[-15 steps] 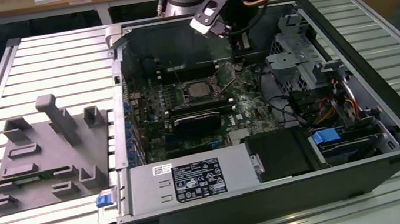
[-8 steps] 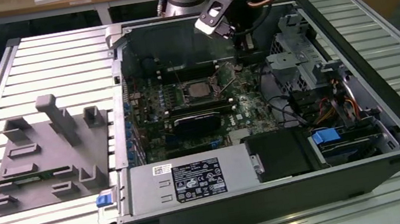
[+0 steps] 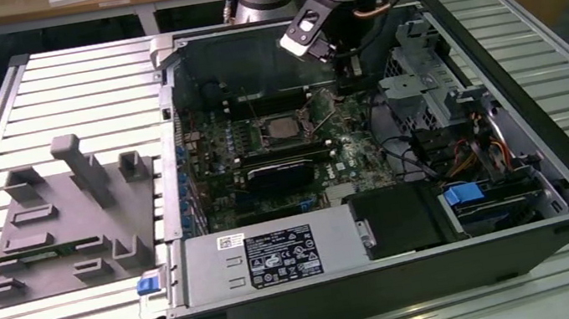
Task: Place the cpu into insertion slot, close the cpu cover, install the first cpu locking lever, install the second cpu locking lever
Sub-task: 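Close the cpu cover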
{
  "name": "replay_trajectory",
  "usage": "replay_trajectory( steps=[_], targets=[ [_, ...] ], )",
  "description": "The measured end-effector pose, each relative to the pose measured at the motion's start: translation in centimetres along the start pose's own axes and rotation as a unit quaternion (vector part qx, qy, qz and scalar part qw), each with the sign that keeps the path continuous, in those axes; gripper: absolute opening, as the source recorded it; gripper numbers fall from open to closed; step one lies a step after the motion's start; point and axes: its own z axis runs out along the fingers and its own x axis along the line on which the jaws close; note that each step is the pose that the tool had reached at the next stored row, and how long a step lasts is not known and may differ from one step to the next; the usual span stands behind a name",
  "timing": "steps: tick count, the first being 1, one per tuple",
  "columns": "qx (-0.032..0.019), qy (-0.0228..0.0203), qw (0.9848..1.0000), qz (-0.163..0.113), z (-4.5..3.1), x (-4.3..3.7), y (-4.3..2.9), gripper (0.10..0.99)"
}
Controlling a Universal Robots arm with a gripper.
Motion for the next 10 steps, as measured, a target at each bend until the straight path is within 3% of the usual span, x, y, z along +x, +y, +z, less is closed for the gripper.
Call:
replay_trajectory(
  steps=[10],
  targets=[
    [0.0029, -0.0001, 1.0000, 0.000, 1.18, -0.04, -0.05, 0.106]
  ],
)
